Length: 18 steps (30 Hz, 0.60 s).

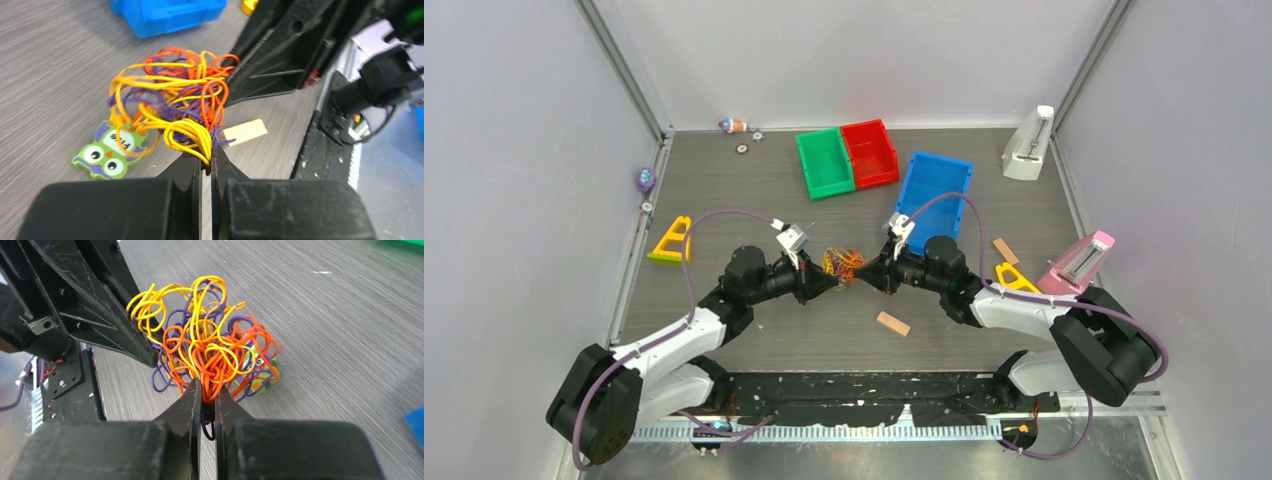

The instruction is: Untangle the cables

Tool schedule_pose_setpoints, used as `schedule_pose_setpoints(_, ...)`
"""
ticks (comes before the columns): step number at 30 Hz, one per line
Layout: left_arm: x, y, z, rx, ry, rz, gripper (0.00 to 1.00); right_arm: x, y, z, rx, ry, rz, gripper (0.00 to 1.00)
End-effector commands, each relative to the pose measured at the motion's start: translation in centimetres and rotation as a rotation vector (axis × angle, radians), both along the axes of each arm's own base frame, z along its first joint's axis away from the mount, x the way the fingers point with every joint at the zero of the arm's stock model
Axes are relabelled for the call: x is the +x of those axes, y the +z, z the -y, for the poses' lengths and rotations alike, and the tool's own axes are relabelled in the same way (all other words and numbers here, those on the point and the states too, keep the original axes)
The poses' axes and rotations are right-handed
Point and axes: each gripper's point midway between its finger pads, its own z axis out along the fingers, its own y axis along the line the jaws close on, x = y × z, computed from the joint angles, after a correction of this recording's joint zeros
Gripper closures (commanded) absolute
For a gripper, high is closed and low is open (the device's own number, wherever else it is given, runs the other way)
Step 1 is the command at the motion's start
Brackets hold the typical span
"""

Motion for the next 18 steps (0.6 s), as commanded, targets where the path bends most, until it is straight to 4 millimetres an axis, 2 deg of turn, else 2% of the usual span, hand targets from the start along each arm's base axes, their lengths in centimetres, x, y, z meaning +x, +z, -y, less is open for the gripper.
schedule_pose_setpoints(1,3.7,-0.7,-2.9,0.106,0.271,-0.003,1.0,3.9,2.2,2.1,-0.019,-0.256,0.072,0.94)
schedule_pose_setpoints(4,6.7,-2.7,-8.9,0.264,0.641,-0.028,1.0,6.2,1.5,6.1,-0.076,-0.514,0.067,0.95)
schedule_pose_setpoints(5,7.0,-3.0,-10.3,0.294,0.713,-0.033,1.0,7.2,1.3,7.9,-0.095,-0.634,0.065,0.95)
schedule_pose_setpoints(7,7.2,-2.9,-12.4,0.326,0.82,-0.031,1.0,7.9,1.0,10.1,-0.127,-0.76,0.054,0.95)
schedule_pose_setpoints(9,7.2,-2.9,-13.8,0.342,0.898,-0.033,1.0,8.0,0.9,10.7,-0.13,-0.788,0.053,0.95)
schedule_pose_setpoints(12,7.2,-2.8,-14.8,0.347,0.953,-0.032,1.0,7.8,1.1,10.1,-0.114,-0.756,0.056,0.95)
schedule_pose_setpoints(15,7.2,-2.9,-15.7,0.354,1.007,-0.043,0.93,7.9,1.3,9.8,-0.109,-0.749,0.052,0.95)
schedule_pose_setpoints(16,7.1,-2.9,-15.6,0.353,1.001,-0.045,0.75,7.8,1.6,9.6,-0.109,-0.73,0.065,0.95)
schedule_pose_setpoints(17,7.1,-2.7,-15.0,0.342,0.968,-0.047,0.48,7.4,2.0,8.6,-0.088,-0.67,0.076,0.95)
schedule_pose_setpoints(18,7.0,-2.4,-13.6,0.311,0.894,-0.045,0.31,6.5,2.2,7.1,-0.078,-0.563,0.092,0.95)
